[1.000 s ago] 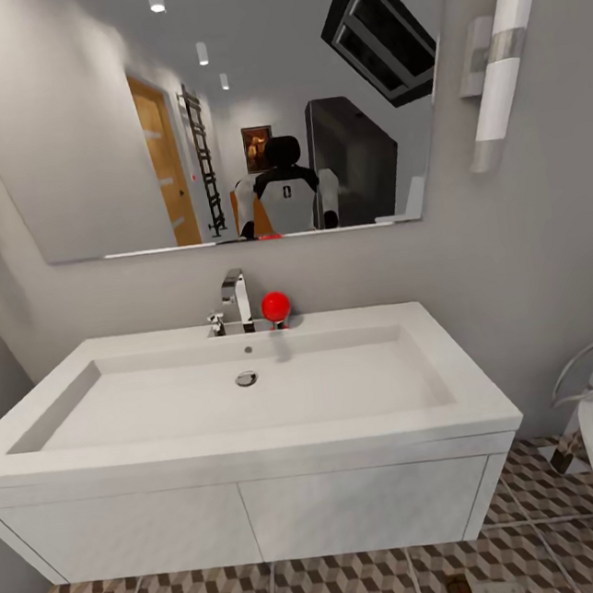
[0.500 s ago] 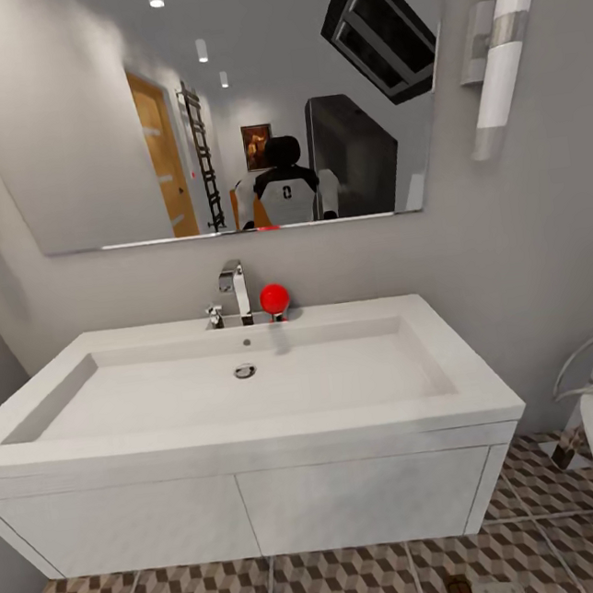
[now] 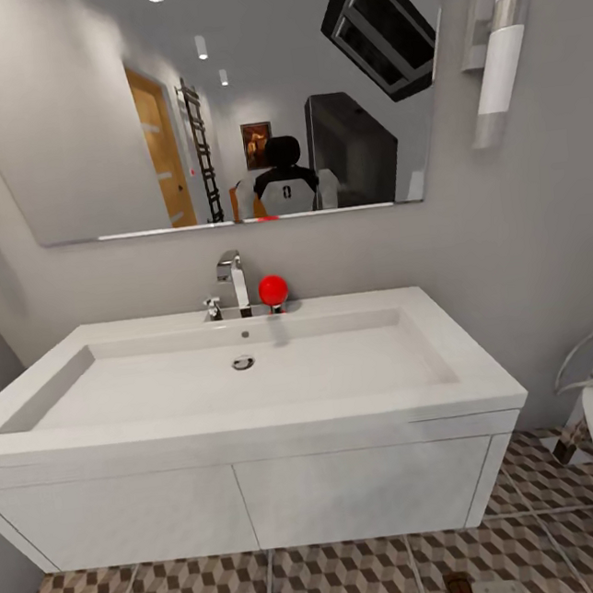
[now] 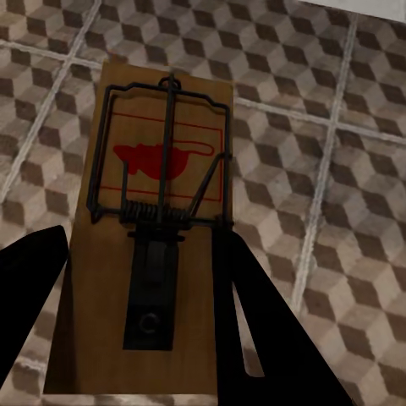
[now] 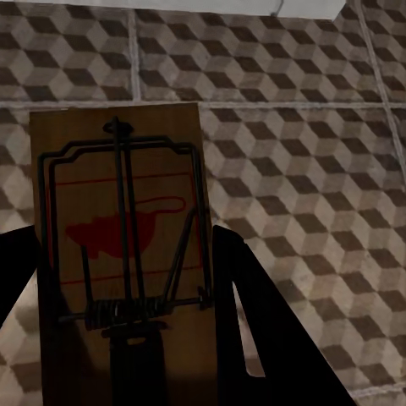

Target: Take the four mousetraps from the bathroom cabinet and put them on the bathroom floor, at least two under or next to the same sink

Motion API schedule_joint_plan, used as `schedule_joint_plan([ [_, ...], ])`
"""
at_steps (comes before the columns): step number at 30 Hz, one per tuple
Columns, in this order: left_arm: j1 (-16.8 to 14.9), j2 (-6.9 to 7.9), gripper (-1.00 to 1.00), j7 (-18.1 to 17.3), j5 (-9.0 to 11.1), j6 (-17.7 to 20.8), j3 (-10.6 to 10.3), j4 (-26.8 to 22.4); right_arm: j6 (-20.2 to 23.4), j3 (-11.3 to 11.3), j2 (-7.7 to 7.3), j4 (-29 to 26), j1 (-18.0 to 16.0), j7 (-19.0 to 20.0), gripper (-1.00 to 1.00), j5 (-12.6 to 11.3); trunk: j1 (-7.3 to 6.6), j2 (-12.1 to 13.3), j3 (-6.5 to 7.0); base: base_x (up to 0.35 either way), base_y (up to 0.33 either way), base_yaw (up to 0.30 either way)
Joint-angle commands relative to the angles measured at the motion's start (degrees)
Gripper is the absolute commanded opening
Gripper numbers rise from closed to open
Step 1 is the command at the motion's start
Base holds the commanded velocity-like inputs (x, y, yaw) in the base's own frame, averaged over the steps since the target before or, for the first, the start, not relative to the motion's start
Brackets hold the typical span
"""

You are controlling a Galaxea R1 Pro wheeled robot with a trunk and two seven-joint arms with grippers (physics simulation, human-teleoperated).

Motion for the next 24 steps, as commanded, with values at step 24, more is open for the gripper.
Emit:
schedule_joint_plan([
  [24, -0.01, -0.18, -1.00, 0.35, 0.30, -0.24, -0.49, -0.05, -0.33, 0.59, -0.39, -1.83, -0.04, -0.06, -1.00, -0.55, 5.27, -9.66, -4.37, 0.055, 0.000, 0.000],
])
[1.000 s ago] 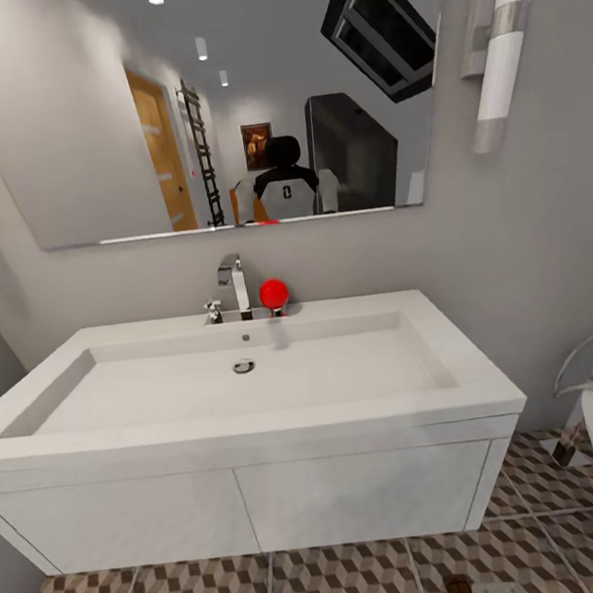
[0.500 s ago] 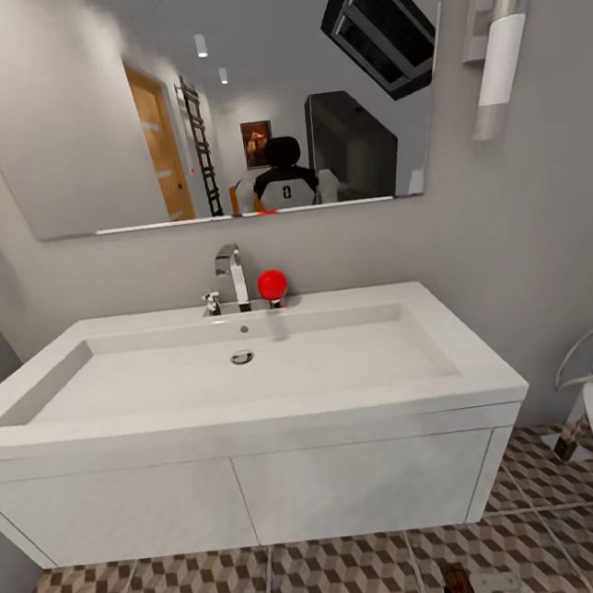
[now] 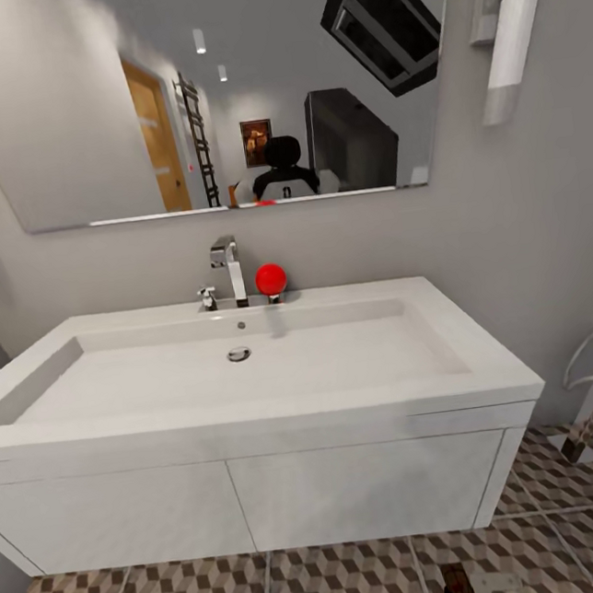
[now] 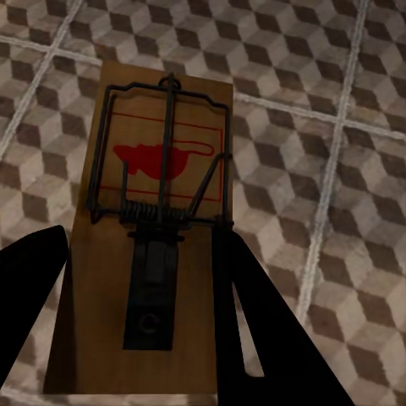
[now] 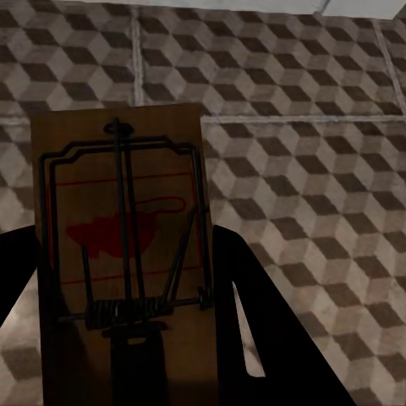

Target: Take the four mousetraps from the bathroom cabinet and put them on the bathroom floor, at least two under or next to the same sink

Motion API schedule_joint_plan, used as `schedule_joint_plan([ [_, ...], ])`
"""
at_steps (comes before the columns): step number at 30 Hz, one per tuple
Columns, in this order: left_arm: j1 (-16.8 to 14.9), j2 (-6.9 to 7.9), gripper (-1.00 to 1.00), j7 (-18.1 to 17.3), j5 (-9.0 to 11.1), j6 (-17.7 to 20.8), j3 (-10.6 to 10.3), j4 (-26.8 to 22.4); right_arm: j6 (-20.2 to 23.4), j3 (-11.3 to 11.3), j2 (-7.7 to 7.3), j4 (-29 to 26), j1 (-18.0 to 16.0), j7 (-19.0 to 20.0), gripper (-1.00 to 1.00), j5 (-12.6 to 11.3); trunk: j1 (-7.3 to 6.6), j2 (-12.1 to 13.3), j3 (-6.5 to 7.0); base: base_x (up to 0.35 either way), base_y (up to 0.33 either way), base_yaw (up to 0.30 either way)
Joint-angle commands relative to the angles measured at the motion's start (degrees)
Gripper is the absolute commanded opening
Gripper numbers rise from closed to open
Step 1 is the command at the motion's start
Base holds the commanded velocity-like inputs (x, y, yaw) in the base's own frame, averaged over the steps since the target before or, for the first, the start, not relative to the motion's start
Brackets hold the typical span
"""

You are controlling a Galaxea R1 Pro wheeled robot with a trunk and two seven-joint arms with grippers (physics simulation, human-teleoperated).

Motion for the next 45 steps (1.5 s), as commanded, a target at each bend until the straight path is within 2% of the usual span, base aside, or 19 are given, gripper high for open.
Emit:
schedule_joint_plan([
  [1, -0.01, 0.01, -1.00, 0.19, 0.29, -0.11, -0.49, -0.05, -0.12, 0.54, 0.00, -0.02, -0.01, -0.05, -1.00, -0.55, 0.22, -0.44, -0.24, 0.002, 0.000, 0.000],
  [15, -0.01, 0.06, -1.00, 1.49, 0.29, -0.11, -0.49, -0.09, -0.12, 0.57, 0.00, -0.02, -0.03, -0.05, -1.00, -0.55, 3.29, -6.05, -2.75, 0.000, 0.000, 0.000],
  [17, -0.05, 0.05, -1.00, 2.44, 0.29, -0.11, -0.49, -0.22, -0.12, 0.54, 0.00, -0.05, -0.03, -0.05, -1.00, -0.52, 3.73, -6.85, -3.11, 0.000, 0.000, 0.000],
  [20, -0.56, -0.12, -1.00, 6.80, 0.19, 0.11, -0.49, -2.68, 0.03, 0.48, 0.00, -0.07, -0.03, -0.05, -1.00, -0.49, 4.39, -8.06, -3.65, 0.000, 0.000, 0.000],
  [22, -0.75, -0.15, -1.00, 11.75, -1.82, 0.47, -0.49, -5.40, 0.26, 0.42, -0.06, -0.30, -0.04, -0.05, -1.00, -0.42, 4.83, -8.86, -4.01, 0.000, 0.000, 0.000],
  [23, -0.77, -0.14, -1.00, 13.59, -3.53, 0.57, -0.49, -6.45, 0.33, 0.41, -0.07, -0.47, -0.06, -0.05, -1.00, -0.40, 5.05, -9.26, -4.19, 0.000, 0.000, 0.000],
  [24, -0.83, -0.13, -1.00, 15.99, -6.62, 0.67, -0.49, -7.75, 0.43, 0.44, -0.08, -1.03, -0.08, -0.05, -1.00, -0.39, 5.05, -9.26, -4.19, 0.000, 0.000, 0.000],
  [27, -0.88, -0.20, -1.00, 18.71, -11.71, 0.82, -0.47, -9.04, 0.60, 0.47, -0.43, -2.29, -0.11, -0.05, -1.00, -0.30, 5.05, -9.26, -4.19, 0.000, 0.000, 0.000],
  [28, -0.88, -0.22, -1.00, 18.98, -12.29, 0.83, -0.48, -9.24, 0.76, 0.48, -0.54, -2.58, -0.17, -0.05, -1.00, -0.11, 5.05, -9.26, -4.19, 0.000, 0.000, 0.000],
  [34, -0.89, -0.18, -1.00, 19.34, -13.29, 0.82, -0.39, -9.70, 3.60, 0.41, -0.70, -4.75, -0.42, 0.18, -1.00, 3.59, 5.05, -9.26, -4.19, 0.000, 0.000, 0.000],
  [45, -0.86, -0.09, -1.00, 18.91, -13.01, 0.21, 0.03, -9.54, 3.71, 0.40, -0.70, -4.94, -0.45, 0.21, -1.00, 4.06, 5.05, -9.26, -4.19, 0.000, 0.000, 0.000],
])
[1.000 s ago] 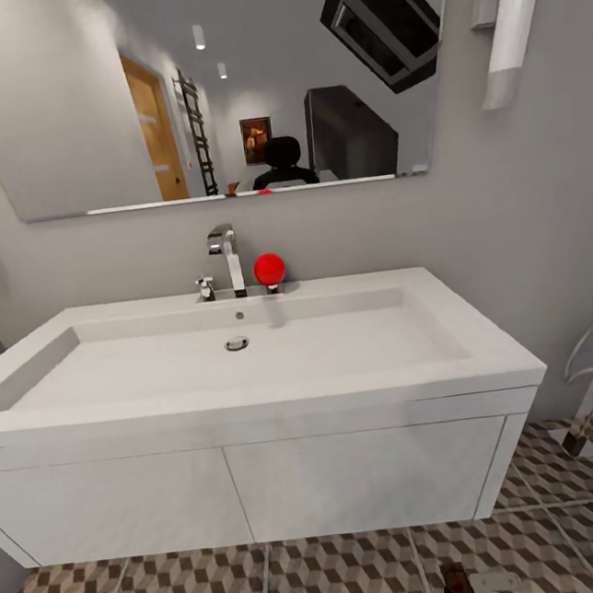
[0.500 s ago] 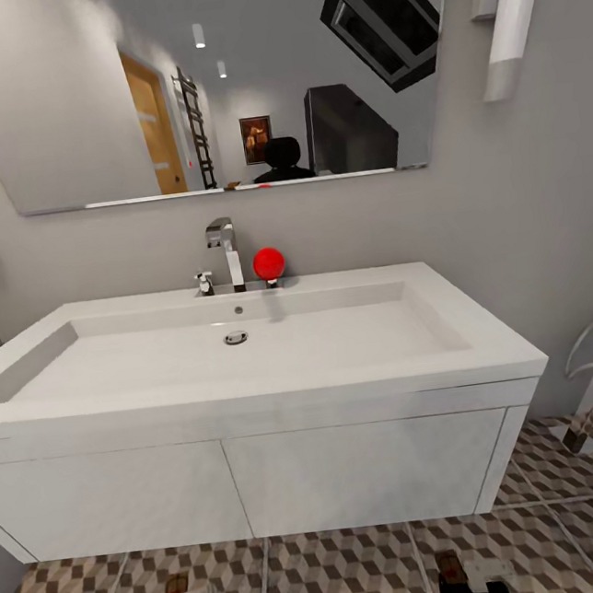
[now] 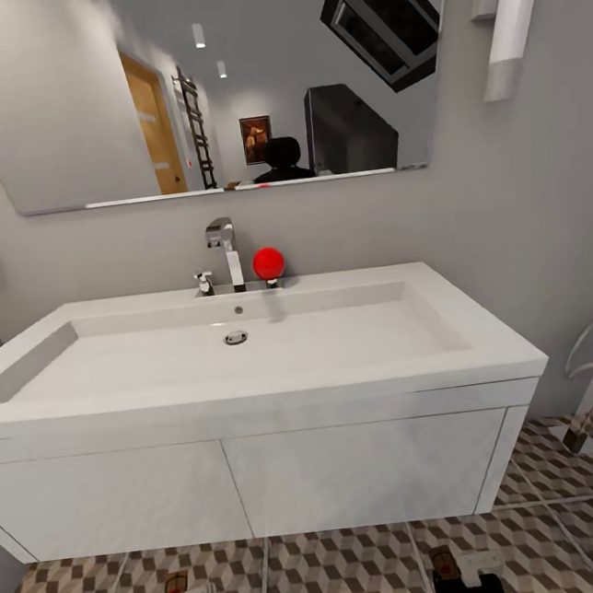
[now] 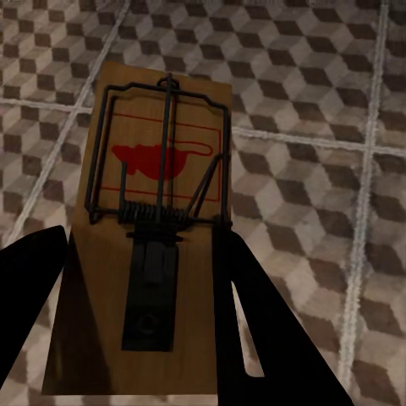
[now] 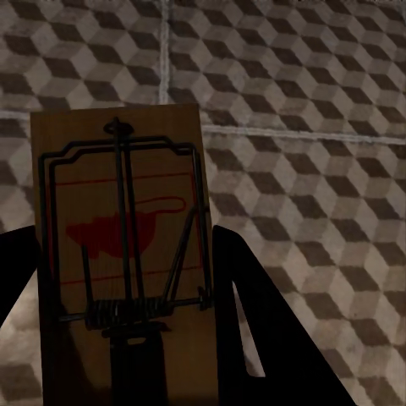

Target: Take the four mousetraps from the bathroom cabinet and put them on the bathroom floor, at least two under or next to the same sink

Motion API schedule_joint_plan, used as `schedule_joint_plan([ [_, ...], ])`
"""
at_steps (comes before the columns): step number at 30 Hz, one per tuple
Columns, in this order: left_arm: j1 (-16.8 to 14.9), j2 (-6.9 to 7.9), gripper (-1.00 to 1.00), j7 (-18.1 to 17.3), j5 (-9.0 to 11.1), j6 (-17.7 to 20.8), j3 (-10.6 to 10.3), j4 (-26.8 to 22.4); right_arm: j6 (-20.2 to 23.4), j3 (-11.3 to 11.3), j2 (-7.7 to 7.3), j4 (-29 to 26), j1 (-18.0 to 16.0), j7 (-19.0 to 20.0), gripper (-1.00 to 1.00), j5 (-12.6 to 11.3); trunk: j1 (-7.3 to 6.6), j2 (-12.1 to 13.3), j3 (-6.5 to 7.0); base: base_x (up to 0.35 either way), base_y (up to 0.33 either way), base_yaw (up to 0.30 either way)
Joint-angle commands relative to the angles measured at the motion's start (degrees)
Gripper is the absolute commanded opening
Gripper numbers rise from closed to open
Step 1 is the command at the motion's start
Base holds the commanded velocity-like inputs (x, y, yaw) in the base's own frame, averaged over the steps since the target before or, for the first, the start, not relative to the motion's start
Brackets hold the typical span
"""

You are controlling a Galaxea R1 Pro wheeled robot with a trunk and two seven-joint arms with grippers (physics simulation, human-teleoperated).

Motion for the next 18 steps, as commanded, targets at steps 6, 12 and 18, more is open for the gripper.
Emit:
schedule_joint_plan([
  [6, -0.02, -0.02, -1.00, 0.41, 0.22, 0.26, -0.55, -0.08, -0.21, 0.53, -0.01, -0.01, -0.01, -0.07, -1.00, -0.59, 0.65, -1.23, -0.59, 0.000, 0.000, 0.000],
  [12, -0.01, -0.03, -1.00, 0.47, 0.21, 0.32, -0.49, -0.04, -0.21, 0.43, -0.01, -0.01, -0.02, -0.07, -1.00, -0.65, 1.97, -3.63, -1.67, 0.000, 0.000, 0.000],
  [18, 0.02, -0.03, -1.00, 0.48, 0.21, 0.37, -0.60, -0.06, -0.37, 0.40, -0.07, -0.43, -0.02, -0.07, -1.00, -0.66, 3.28, -6.04, -2.75, 0.000, 0.000, 0.000],
])
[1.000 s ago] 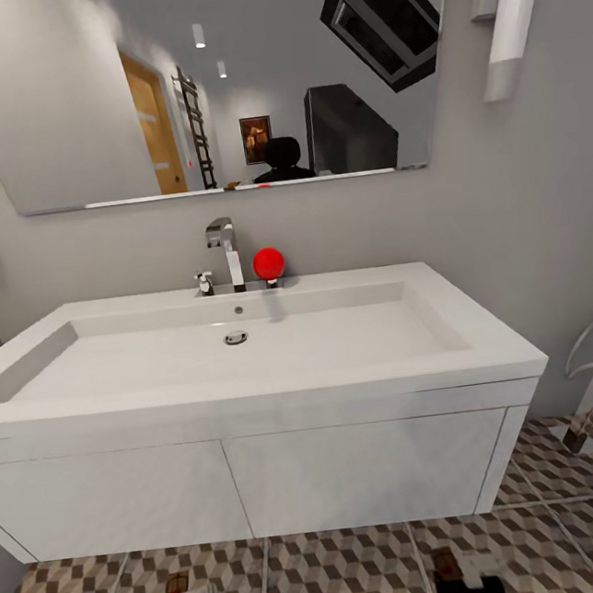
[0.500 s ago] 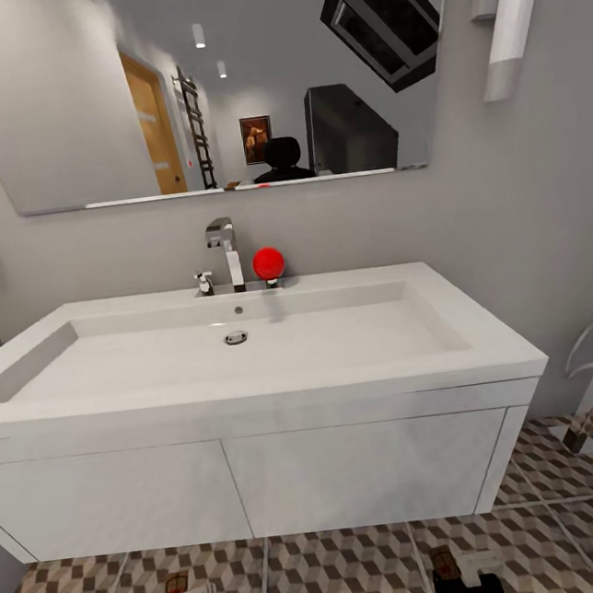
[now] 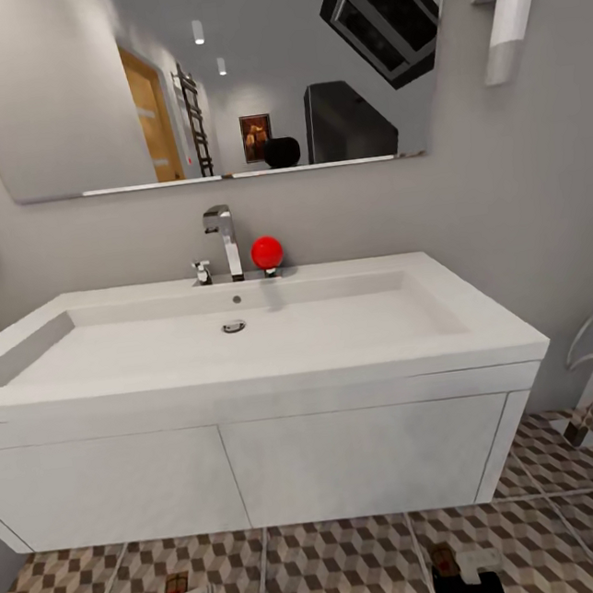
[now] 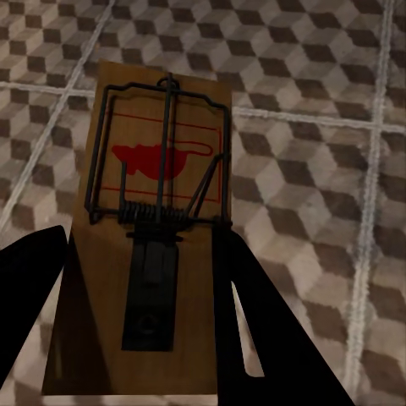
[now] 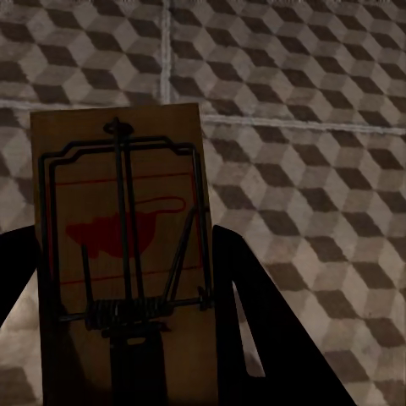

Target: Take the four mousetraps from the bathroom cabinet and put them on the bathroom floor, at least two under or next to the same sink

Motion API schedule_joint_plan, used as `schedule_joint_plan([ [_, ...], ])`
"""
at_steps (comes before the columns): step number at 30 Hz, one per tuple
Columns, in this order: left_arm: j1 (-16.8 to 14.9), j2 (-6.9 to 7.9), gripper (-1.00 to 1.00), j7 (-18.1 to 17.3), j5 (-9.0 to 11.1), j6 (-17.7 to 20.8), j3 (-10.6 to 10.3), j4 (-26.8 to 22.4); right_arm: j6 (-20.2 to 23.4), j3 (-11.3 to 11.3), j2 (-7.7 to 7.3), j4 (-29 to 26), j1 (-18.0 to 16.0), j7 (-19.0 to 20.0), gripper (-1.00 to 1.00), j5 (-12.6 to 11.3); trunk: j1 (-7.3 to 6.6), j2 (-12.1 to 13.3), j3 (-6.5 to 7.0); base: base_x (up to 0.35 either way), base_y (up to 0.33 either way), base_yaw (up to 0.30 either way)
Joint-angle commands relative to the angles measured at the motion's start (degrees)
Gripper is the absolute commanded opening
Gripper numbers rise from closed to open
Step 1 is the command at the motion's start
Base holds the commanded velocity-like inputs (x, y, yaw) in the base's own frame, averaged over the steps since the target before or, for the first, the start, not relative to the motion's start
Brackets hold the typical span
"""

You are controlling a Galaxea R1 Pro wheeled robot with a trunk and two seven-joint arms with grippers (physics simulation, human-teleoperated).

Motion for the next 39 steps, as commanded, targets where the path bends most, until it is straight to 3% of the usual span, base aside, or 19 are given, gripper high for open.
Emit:
schedule_joint_plan([
  [1, -0.03, 0.05, -1.00, 0.52, 0.27, -0.03, -0.53, -0.26, -0.18, 0.49, -0.07, -0.61, -0.02, -0.07, -1.00, -0.63, 0.22, -0.44, -0.24, 0.000, 0.000, 0.000],
  [17, -0.69, 0.16, -1.00, 1.05, 0.11, -0.01, -0.56, -1.79, -0.07, 0.62, -0.74, -3.19, -0.02, -0.07, -1.00, -0.62, 3.73, -6.85, -3.11, 0.000, 0.000, 0.000],
  [26, -0.75, 0.23, -1.00, 1.05, 0.05, -0.24, -0.56, -1.88, -0.10, 0.71, -0.70, -3.18, -0.02, -0.07, -1.00, -0.54, 3.73, -6.85, -3.11, 0.000, 0.000, 0.000],
  [39, -1.32, 0.41, -1.00, 1.07, 0.00, -0.01, -0.57, -2.15, -0.10, 0.70, -0.65, -3.19, -0.02, -0.07, -1.00, -0.26, 6.58, -12.07, -5.44, 0.000, 0.000, 0.000],
])
